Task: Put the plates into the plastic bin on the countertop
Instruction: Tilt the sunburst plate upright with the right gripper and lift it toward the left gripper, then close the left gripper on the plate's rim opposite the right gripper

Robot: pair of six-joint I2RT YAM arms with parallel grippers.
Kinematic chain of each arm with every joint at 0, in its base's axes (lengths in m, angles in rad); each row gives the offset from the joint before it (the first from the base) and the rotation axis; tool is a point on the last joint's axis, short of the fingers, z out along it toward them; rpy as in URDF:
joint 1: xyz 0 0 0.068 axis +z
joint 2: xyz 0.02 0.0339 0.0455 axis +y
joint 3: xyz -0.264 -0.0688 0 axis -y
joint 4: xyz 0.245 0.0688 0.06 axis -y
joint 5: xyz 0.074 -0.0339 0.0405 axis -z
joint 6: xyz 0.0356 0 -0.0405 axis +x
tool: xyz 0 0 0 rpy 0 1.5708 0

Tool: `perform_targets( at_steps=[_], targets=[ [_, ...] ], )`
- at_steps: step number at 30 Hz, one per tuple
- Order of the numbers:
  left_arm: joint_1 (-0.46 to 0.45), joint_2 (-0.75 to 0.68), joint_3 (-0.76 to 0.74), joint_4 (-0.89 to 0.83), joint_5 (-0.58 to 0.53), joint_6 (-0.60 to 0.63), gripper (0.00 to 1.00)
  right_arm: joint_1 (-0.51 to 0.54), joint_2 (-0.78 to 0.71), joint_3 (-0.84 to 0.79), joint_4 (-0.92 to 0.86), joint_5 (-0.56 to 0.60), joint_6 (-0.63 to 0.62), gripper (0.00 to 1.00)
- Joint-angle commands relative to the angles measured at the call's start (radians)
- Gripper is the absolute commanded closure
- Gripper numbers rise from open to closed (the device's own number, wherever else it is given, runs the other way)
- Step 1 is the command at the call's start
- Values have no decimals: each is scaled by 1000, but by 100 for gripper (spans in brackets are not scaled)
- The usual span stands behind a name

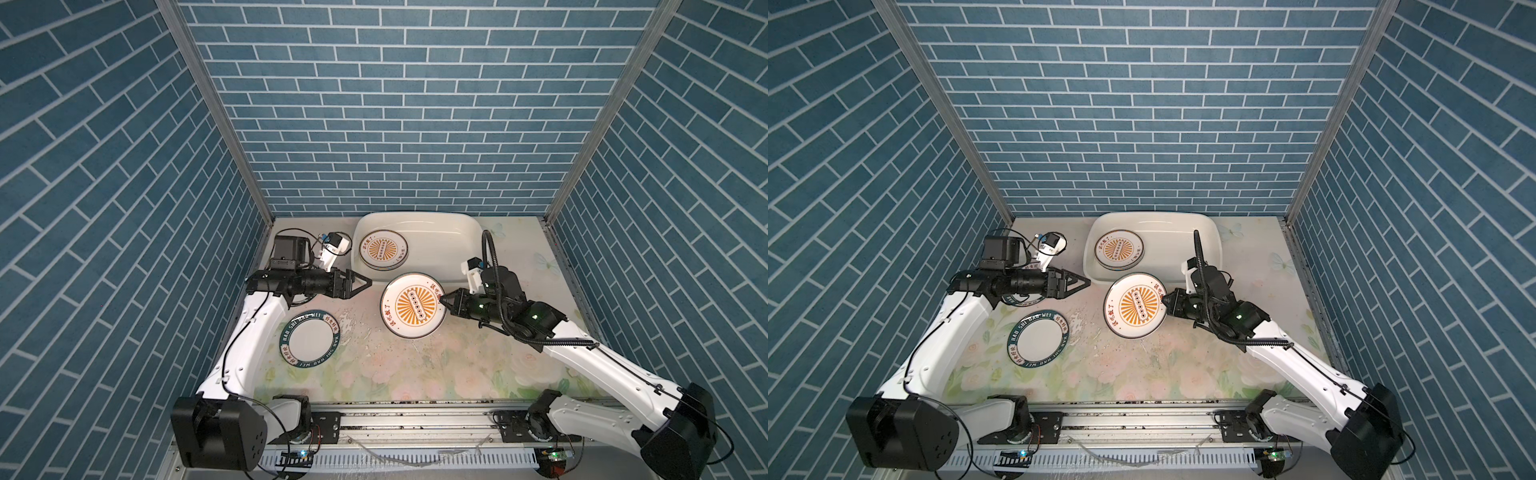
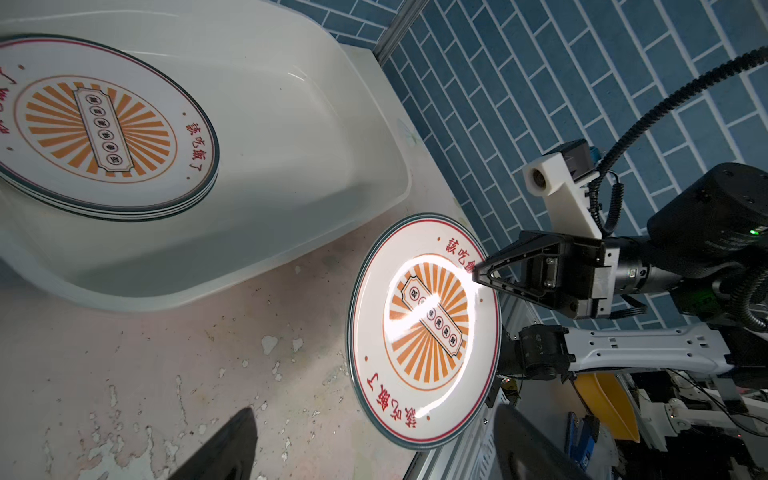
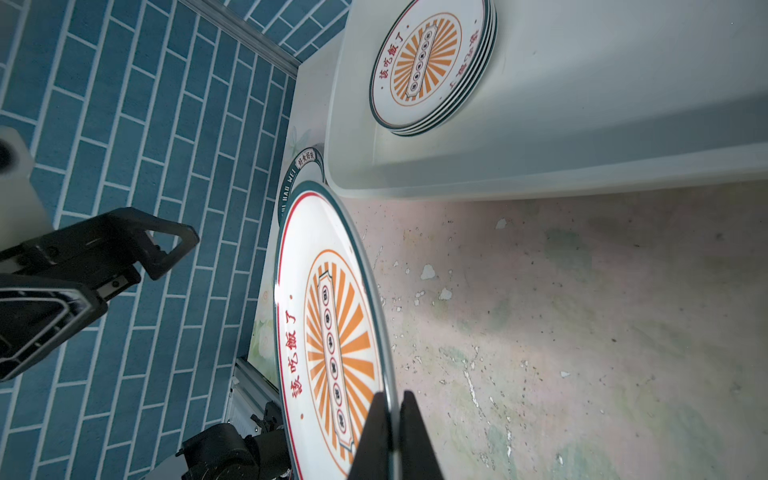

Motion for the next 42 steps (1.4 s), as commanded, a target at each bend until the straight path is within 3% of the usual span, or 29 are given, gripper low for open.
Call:
perform_targets(
  at_steps=[1,8,21,25,38,42],
  targets=[
    [-31,30,40,-18,34,-13,12,-24,-29,50,-29,9,-46,100],
    [-81,86,33,25,75,-59,15,-58,-19,102,-43,-13,-65,100],
    [-138,170,47,75,183,-119,42,-72,-14,135,-18,-27,-79,100],
    [-155,190,56,63,182,-111,49,-73,-23,132,1,-31,-81,100],
    [-172,231,69,61,165,-122,57,-81,-14,125,55,-45,-82,100],
    [-183,242,80,65,186,-126,67,-83,0,133,56,-56,-83,100]
  ],
)
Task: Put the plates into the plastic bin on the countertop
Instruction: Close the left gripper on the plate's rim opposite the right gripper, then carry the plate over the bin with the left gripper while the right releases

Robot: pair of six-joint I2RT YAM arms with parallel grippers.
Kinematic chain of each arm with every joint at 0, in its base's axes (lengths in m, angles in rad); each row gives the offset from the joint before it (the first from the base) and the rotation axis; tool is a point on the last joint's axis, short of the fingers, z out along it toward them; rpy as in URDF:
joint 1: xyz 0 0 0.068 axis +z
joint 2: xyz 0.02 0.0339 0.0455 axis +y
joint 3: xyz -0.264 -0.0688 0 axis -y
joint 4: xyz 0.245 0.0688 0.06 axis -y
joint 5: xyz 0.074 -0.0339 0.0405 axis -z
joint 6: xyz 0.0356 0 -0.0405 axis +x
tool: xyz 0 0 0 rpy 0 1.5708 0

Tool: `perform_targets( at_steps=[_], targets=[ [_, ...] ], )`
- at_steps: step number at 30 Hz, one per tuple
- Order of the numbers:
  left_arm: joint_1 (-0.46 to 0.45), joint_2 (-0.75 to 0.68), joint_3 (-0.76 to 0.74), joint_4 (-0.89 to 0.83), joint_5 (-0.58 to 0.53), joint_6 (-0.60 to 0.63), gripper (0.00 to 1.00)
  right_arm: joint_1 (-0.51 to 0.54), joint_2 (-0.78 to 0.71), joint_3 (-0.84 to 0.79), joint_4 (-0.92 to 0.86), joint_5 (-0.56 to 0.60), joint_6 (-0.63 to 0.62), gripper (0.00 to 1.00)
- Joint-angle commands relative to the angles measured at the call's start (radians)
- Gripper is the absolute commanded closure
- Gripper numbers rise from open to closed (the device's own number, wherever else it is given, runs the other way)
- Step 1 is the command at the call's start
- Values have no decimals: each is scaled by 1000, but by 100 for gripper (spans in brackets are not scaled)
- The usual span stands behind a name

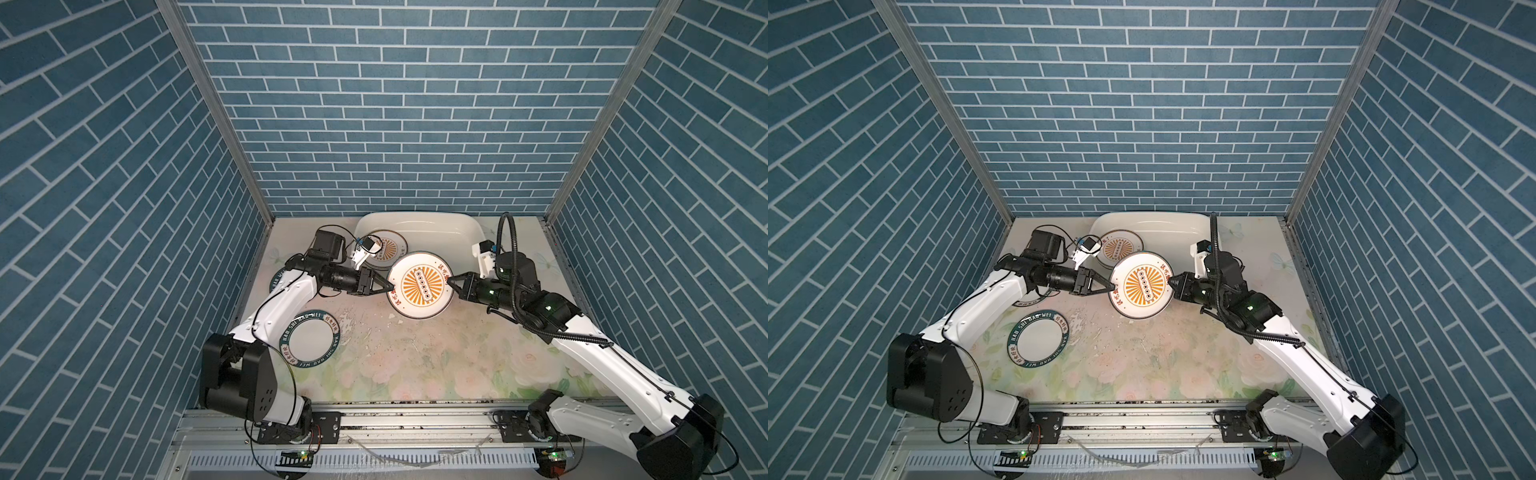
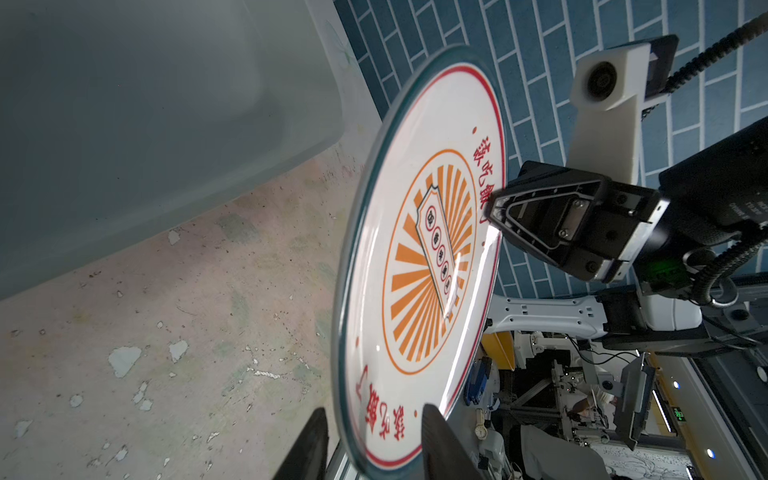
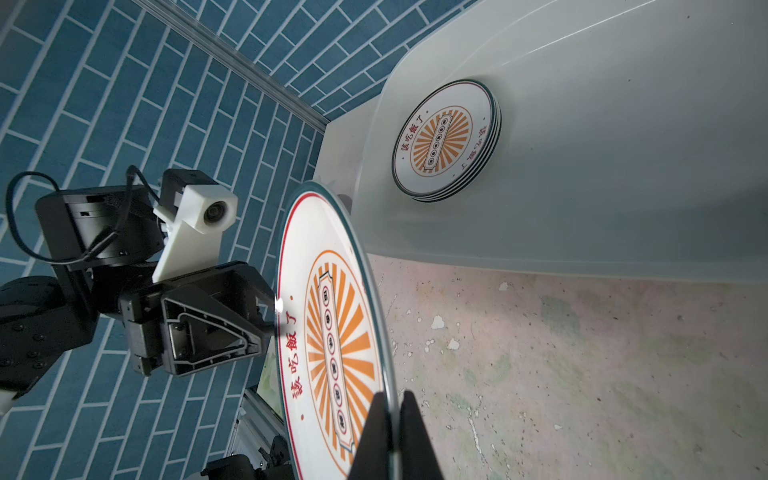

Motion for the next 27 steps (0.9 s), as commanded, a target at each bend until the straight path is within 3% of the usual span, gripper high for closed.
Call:
perform_targets(
  at_steps=[1,7,11,15,19,23,27],
  targets=[
    [-15,13,35,-2,27,-3,70,-5,6,41,60,-28,-19,100],
    [-20,27,48,-6,29,-6,79,-6,12,42,60,-30,-23,100],
    [-21,27,50,-7,25,-11,92,-7,10,36,60,-25,-25,99],
    [-21,25,52,-4,21,-15,97,-8,9,36,58,-19,-26,98],
    [-21,21,59,-4,11,-17,100,-8,10,43,44,-10,-32,87],
    [-21,18,90,-40,-34,16,100,-10,4,54,5,29,-40,70],
    [-21,21,148,-89,-111,63,100,-11,-24,72,-46,98,-53,64]
  ],
)
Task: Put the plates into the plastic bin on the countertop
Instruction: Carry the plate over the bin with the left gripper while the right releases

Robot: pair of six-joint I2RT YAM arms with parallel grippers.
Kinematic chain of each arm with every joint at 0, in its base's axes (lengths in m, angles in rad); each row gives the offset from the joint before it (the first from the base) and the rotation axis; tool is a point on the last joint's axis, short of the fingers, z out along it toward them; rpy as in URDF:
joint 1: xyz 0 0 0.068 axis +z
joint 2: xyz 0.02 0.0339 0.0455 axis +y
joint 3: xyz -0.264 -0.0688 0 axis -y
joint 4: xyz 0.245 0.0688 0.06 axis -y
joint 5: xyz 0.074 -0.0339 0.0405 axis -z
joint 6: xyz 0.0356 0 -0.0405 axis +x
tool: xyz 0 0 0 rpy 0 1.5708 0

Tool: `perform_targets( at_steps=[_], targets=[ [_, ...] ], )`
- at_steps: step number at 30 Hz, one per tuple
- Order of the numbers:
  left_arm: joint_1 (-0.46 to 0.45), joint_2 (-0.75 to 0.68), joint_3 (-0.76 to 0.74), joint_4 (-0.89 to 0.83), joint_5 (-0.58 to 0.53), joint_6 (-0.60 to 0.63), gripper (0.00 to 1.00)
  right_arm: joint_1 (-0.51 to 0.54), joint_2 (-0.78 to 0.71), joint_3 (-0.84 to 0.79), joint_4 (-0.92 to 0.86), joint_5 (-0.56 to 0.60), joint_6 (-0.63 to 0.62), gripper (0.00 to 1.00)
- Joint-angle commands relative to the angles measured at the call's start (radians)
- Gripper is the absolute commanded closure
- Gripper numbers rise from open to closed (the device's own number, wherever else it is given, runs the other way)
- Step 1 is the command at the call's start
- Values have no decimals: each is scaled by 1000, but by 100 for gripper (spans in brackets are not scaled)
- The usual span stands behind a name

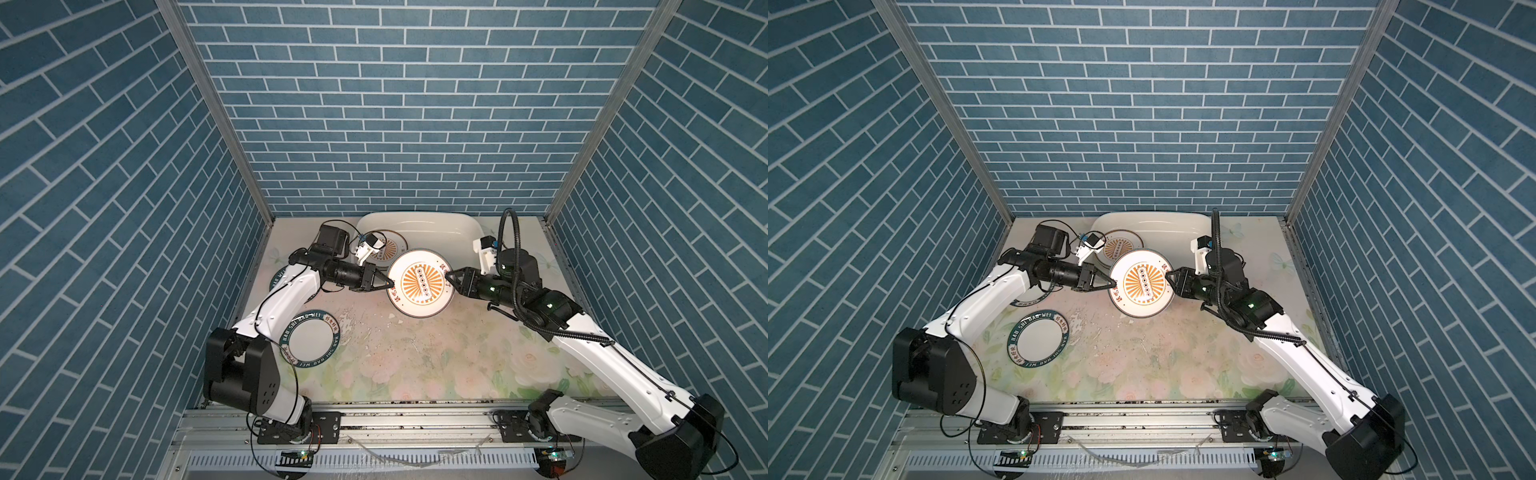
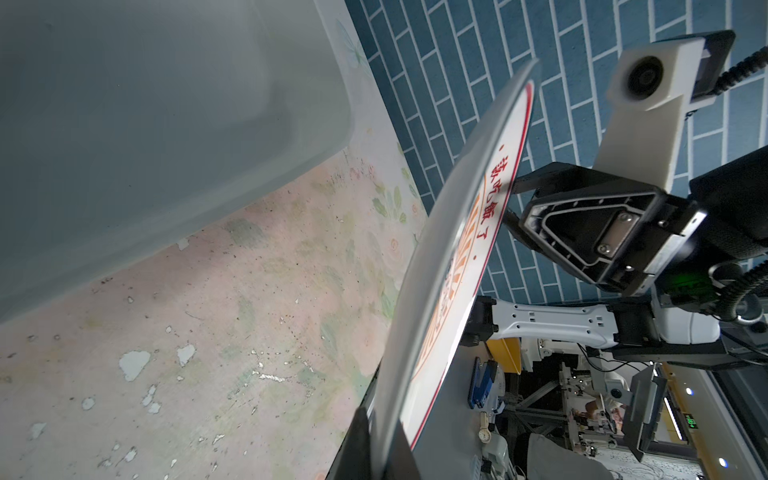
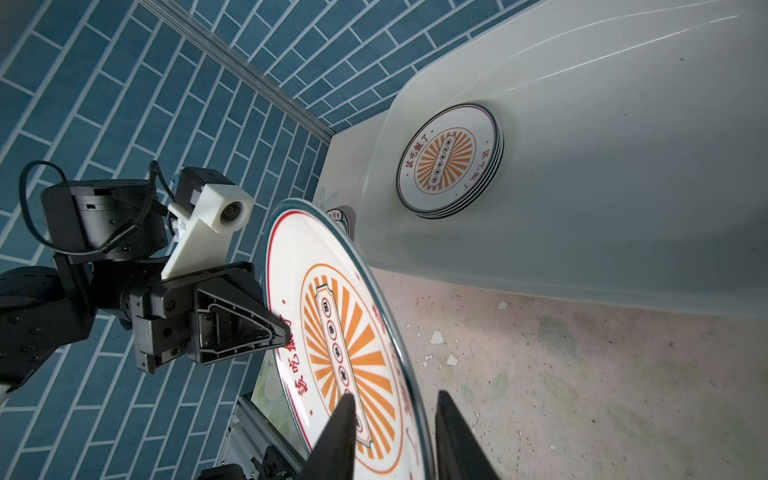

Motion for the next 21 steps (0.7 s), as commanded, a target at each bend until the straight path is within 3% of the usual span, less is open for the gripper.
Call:
perform_targets(
  at_steps=[1,10,13,21],
  targets=[
    [-4,-5,70,-40,-51,64,100,-5,-44,39,-57,90,-15,63],
    [-11,83,224,-32,-149,29,100,-28,-188,55,-222,237,-29,60],
    [-23,123,288,27,-235,-48,100,-30,-242,47,-280,278,-16,60],
    [-53,333,465,157,-292,-247,100,-34,-327,18,-391,335,41,60]
  ],
)
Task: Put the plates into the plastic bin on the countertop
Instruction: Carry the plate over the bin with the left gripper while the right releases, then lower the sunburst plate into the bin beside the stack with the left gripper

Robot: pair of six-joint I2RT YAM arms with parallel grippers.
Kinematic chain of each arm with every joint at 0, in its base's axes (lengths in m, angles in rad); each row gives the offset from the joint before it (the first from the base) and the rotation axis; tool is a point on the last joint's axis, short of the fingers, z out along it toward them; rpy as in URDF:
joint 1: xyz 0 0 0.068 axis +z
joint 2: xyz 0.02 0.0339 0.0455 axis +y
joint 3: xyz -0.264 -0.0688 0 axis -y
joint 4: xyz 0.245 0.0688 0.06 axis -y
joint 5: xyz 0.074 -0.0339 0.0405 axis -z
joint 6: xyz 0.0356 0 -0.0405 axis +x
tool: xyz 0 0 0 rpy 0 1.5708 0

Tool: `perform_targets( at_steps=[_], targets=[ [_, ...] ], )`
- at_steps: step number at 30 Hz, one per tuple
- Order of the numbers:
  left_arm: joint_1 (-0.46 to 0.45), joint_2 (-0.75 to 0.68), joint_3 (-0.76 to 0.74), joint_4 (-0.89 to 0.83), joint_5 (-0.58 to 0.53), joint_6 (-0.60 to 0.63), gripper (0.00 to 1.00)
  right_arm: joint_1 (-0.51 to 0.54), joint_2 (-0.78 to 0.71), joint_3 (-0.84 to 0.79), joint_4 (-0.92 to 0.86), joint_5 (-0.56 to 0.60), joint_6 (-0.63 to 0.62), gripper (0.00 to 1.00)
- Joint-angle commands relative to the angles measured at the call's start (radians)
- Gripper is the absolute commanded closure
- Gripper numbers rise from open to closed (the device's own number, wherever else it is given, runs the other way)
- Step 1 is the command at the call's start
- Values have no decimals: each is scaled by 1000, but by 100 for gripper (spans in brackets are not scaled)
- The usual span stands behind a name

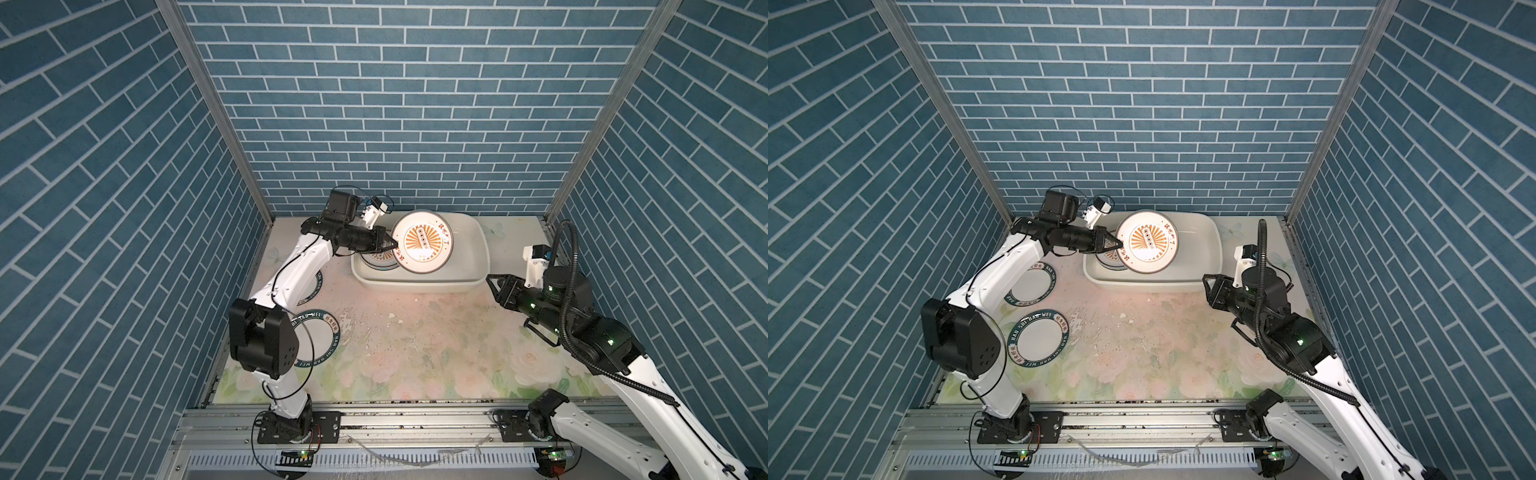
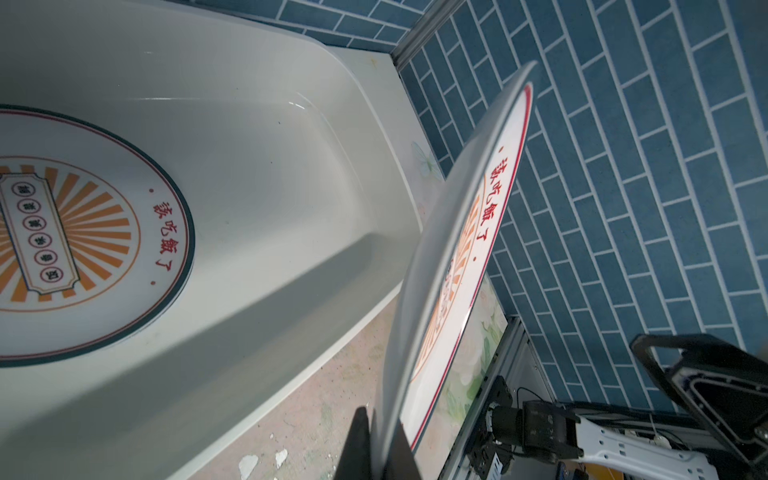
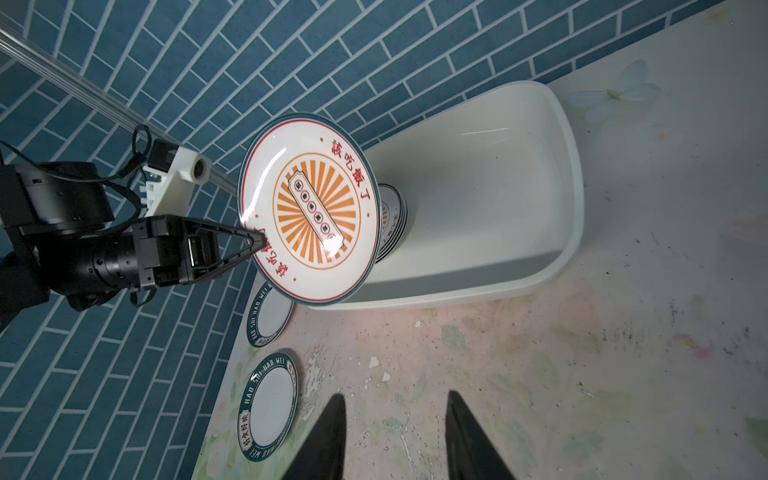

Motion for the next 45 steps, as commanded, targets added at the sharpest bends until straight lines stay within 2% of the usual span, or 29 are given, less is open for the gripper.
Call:
perform_targets(
  at_steps=[1,12,15,30,45],
  targets=[
    [-22,87,69,93,-31,-116,100,-5,-33,-12,-89,61,46,60],
    [-88,430,355,98,-76,-266,100,-8,-71,-21,-174,109,94,60],
    [-101,491,392,116,-74,-315,100,-7,-71,-23,-189,114,95,60],
    [-168,628,426,188,-65,-378,100,-15,-62,-57,-195,95,110,60],
    [-176,677,428,221,-60,-401,100,-31,-34,-73,-182,80,106,60]
  ],
)
